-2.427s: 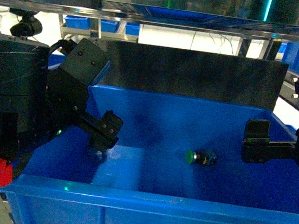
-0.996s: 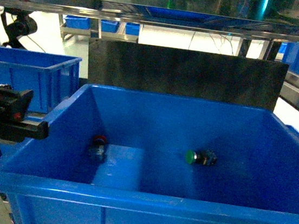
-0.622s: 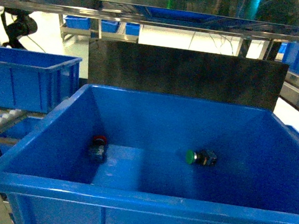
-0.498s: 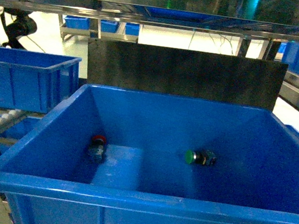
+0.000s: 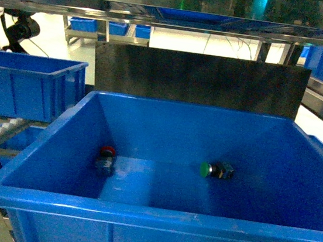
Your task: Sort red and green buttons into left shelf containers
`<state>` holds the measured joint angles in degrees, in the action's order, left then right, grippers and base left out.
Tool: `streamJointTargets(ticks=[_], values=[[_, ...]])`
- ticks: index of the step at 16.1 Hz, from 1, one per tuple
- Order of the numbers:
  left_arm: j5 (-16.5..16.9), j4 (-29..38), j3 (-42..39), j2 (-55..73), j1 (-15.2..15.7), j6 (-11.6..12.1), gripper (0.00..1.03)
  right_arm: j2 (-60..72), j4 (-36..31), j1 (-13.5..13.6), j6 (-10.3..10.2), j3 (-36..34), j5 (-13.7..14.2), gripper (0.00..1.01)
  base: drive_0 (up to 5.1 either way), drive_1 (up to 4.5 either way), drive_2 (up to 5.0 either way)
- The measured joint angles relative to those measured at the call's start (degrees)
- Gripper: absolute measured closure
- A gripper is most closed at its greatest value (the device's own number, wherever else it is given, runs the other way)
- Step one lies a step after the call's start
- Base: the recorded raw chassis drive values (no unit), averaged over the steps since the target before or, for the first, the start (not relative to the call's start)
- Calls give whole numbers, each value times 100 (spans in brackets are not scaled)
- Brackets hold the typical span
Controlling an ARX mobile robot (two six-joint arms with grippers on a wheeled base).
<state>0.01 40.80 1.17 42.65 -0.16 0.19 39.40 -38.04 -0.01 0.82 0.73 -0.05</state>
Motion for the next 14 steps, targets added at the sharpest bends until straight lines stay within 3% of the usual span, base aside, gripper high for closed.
streamJointTargets(ticks=[8,11,14], values=[[-2,-1335,-33,-1475,0,-2,101,-1405,1287,0,0,-4,0,99,0,0,0],[-2,-2706,-33,-2896,0,-2,101,-2695,2546,0,2,-7,0,99,0,0,0],[-2,-3003,-33,-3200,0,-2,101,-2966,2822,0,0,-7,0,99,0,0,0]])
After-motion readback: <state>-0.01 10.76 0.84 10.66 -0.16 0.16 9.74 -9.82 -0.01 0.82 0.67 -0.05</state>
